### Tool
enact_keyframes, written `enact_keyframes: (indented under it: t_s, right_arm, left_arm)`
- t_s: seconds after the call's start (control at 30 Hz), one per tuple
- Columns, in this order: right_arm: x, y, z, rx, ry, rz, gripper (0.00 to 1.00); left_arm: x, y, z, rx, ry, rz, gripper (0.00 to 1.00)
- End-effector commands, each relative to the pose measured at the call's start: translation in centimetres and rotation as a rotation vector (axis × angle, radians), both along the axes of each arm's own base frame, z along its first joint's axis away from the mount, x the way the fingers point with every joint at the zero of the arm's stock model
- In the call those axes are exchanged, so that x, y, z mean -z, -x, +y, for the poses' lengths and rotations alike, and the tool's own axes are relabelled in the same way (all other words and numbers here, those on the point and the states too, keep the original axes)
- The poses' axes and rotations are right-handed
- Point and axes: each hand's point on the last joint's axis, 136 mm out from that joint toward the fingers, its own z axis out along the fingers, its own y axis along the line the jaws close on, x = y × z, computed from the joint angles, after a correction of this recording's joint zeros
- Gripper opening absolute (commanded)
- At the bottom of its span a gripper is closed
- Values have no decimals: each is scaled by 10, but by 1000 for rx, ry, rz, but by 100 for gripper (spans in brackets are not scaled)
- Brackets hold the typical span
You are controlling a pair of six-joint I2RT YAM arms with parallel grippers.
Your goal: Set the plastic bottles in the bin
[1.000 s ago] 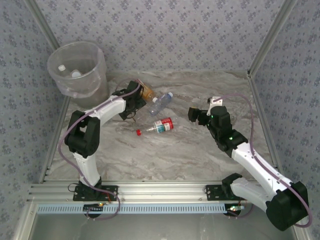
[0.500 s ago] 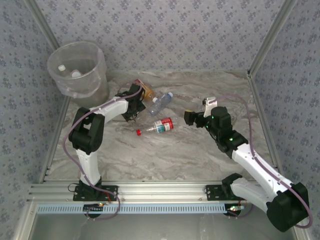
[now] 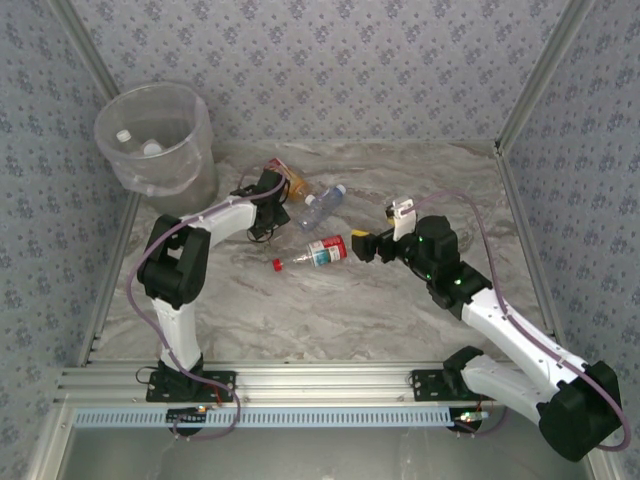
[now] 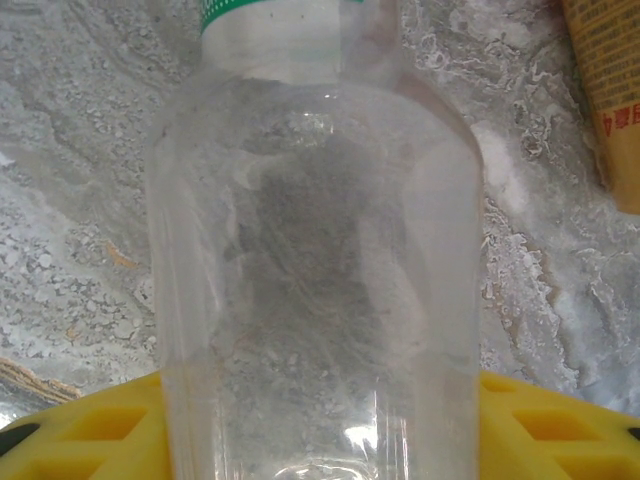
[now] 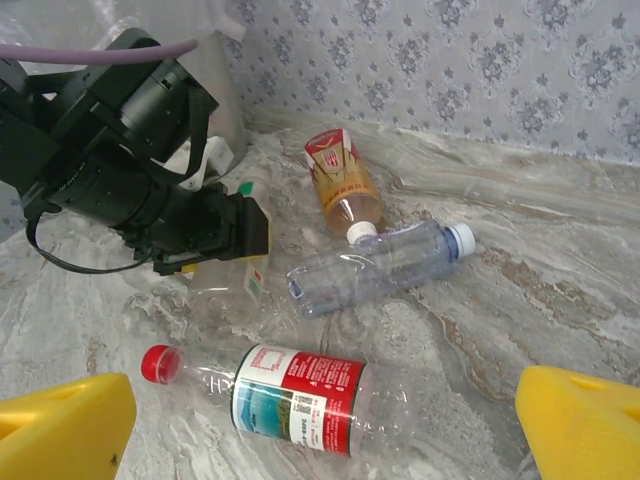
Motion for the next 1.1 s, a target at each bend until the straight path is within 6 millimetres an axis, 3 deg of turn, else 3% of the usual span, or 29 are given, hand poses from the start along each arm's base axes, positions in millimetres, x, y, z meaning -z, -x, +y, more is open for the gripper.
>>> enact_keyframes:
  t_s: [0.0,0.23,0.7,0.9,1.07]
  right_arm:
    - [-12,1,1,-7,-3,-77,100]
    - [-20,-10,-11,98,-26,-106,100]
    - [-22,-4,6,7,28,-169,100]
    - [-20,-4,10,-5,33,-164,100]
    - [-24,-2,13,-16,28,-171,100]
  left_arm:
    - [-13,1,2,64,-14,-34,54]
    - [-47,-1,4,120,-37,-112,48]
    - [-154,4,1,279,-41,-360,44]
    - [-213,11,-4,353,-11,-520,44]
    - [-273,18,2,380,-29,-687,46]
